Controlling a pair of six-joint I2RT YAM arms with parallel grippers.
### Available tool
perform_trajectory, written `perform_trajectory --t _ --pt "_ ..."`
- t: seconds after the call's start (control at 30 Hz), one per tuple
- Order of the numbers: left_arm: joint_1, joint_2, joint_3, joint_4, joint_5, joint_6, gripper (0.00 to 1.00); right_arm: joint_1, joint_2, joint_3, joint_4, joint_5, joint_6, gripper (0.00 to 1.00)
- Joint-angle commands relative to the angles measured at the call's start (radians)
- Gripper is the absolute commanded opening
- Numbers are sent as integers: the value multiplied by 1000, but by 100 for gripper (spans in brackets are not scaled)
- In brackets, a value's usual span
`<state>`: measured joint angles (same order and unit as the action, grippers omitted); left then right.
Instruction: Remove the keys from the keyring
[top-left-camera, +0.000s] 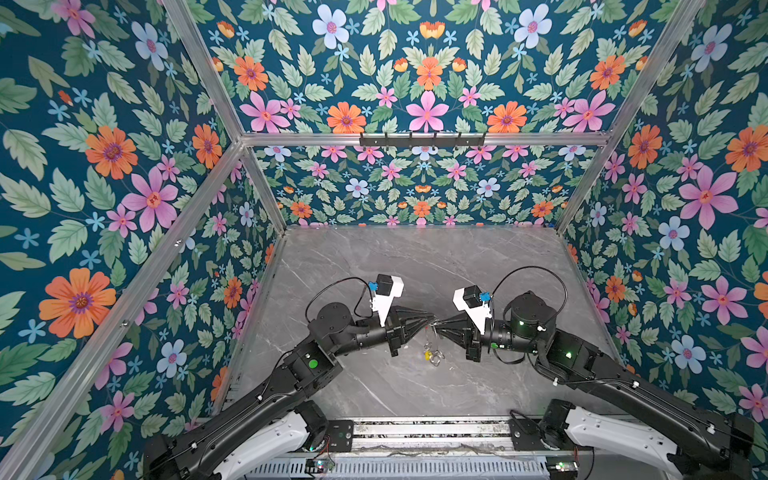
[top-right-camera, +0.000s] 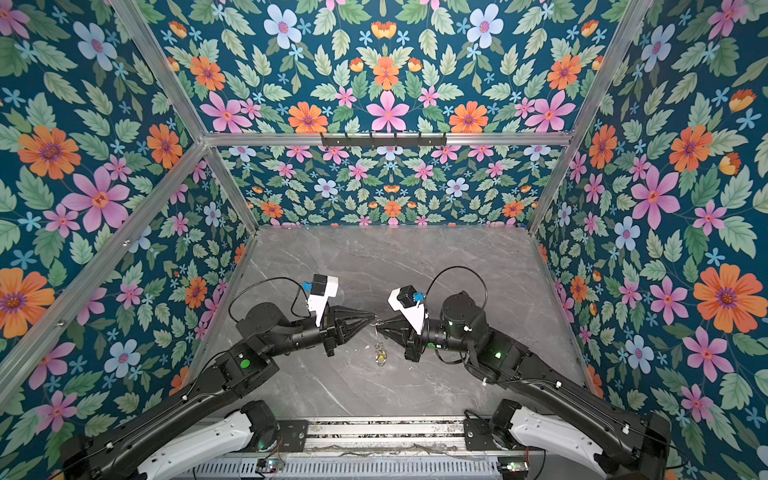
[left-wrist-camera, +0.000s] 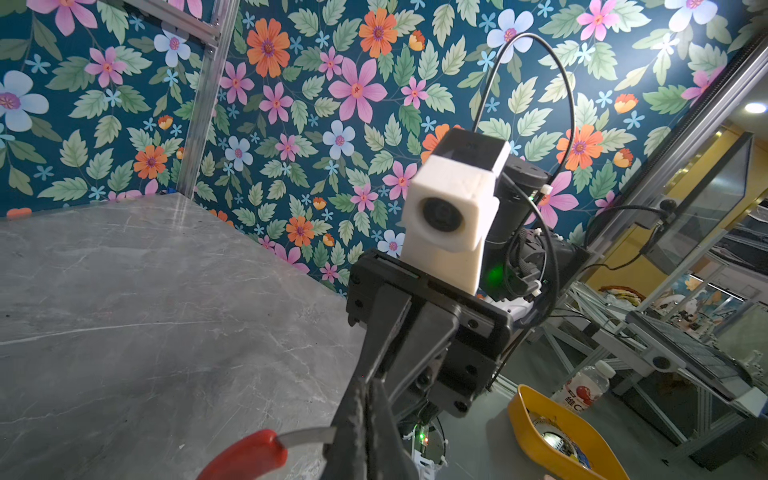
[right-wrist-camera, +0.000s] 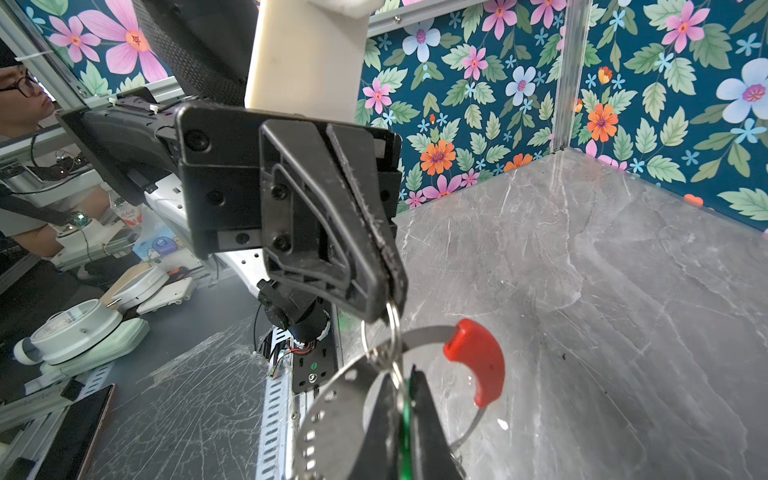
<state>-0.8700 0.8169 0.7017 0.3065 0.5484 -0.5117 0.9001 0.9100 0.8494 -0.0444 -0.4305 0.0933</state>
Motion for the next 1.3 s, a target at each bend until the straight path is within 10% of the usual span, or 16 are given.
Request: perform_trajectory --t 0.0,0.87,1.27 --pt "0 -8 -21 99 -65 -9 0 24 12 25 -12 14 -43 0" --pt "0 -101 -112 106 -236 17 0 43 4 9 -15 74 -13 0" --pt "0 -310 -177 -66 -393 46 0 -297 -18 -235 122 -118 217 0"
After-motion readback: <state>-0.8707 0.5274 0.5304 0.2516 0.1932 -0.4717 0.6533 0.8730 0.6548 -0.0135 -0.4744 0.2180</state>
